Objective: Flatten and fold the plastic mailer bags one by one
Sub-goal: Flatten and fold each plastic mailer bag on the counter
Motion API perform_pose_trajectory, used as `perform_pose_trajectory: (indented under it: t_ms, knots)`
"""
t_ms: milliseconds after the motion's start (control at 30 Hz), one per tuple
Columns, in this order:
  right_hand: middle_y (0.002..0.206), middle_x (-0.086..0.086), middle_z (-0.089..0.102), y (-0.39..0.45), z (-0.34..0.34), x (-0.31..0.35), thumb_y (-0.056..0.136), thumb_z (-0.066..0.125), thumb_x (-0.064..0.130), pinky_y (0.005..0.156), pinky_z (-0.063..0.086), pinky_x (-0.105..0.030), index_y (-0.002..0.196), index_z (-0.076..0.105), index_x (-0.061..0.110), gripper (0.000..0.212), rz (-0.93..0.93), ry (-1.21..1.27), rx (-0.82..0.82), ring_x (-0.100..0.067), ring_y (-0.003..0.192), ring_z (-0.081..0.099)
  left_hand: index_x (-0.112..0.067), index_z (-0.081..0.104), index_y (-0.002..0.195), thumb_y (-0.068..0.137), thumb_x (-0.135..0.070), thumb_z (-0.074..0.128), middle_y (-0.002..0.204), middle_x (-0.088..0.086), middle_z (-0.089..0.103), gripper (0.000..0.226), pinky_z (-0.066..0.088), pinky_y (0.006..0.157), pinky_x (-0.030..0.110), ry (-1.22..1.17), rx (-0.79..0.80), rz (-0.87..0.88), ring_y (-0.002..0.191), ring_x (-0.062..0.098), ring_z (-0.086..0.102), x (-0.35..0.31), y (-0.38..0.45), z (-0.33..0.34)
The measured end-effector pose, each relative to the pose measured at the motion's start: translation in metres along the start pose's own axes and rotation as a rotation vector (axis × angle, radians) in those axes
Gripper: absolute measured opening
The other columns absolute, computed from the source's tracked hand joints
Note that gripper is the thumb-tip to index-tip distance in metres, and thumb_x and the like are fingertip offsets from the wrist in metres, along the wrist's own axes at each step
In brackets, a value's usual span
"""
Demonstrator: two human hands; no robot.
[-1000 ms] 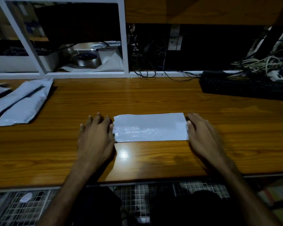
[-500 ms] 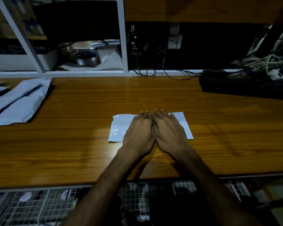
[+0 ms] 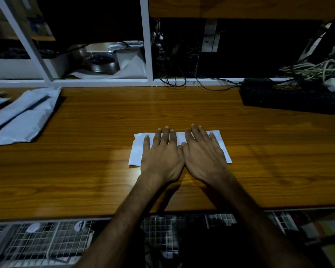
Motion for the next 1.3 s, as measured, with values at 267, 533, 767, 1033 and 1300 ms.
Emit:
perform_pose_trajectory:
  t_ms: [267,533,767,1033,1300]
  knots:
    - [0.173,-0.009,-0.003,-0.002,0.001,-0.001,0.107,0.018,0.054,0.129,0.001,-0.05,0.165,0.009,0.012,0.072,0.121,0.016,0.007,-0.024,0.16,-0.004,-0.015,0.001,0.166,0.107,-0.053,0.011,0.174,0.007,-0.006,0.071,-0.008,0.127,0.055,-0.002,-0.005,-0.095,0.16,0.025,-0.01,0.001,0.002,0.003]
    - [0.173,-0.011,-0.003,-0.003,0.003,-0.005,0.102,0.02,0.067,0.128,0.001,-0.053,0.164,0.011,0.007,0.087,0.21,0.047,-0.04,-0.025,0.16,-0.005,-0.012,-0.001,0.166,0.1,-0.067,0.011,0.174,0.009,-0.008,0.087,-0.013,0.126,0.055,-0.003,-0.046,-0.188,0.16,0.026,-0.013,0.005,0.001,0.006]
    - [0.172,-0.01,-0.01,-0.005,-0.002,-0.017,0.09,0.015,0.087,0.128,-0.004,-0.053,0.165,0.003,0.009,0.109,0.274,0.056,0.01,-0.026,0.16,-0.008,-0.013,-0.004,0.166,0.086,-0.088,0.002,0.173,0.009,-0.011,0.109,-0.011,0.125,0.06,0.033,-0.044,-0.247,0.159,0.027,-0.014,0.021,0.0,0.005]
    - [0.172,-0.01,-0.013,-0.006,-0.002,-0.032,0.075,0.012,0.102,0.127,-0.007,-0.053,0.165,0.0,0.009,0.13,0.304,0.069,0.032,-0.026,0.159,-0.011,-0.013,-0.008,0.165,0.07,-0.102,-0.006,0.173,0.008,-0.013,0.131,-0.009,0.122,0.066,0.075,0.004,-0.269,0.159,0.031,-0.016,0.039,-0.005,-0.005]
    - [0.173,-0.01,-0.009,-0.009,0.001,-0.05,0.086,0.006,0.093,0.127,-0.007,-0.052,0.166,0.006,0.016,0.111,0.298,0.056,0.003,-0.027,0.16,-0.008,-0.019,-0.009,0.165,0.082,-0.095,0.0,0.173,0.009,-0.015,0.113,-0.011,0.122,0.067,0.067,0.009,-0.279,0.158,0.032,-0.018,0.061,-0.01,-0.012]
Point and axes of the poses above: each hand's wrist, its own y-axis towards the middle knuckle, its own z-axis out of the palm, x = y × z, the point moved 1 cm from there along y, towards the middle knuckle
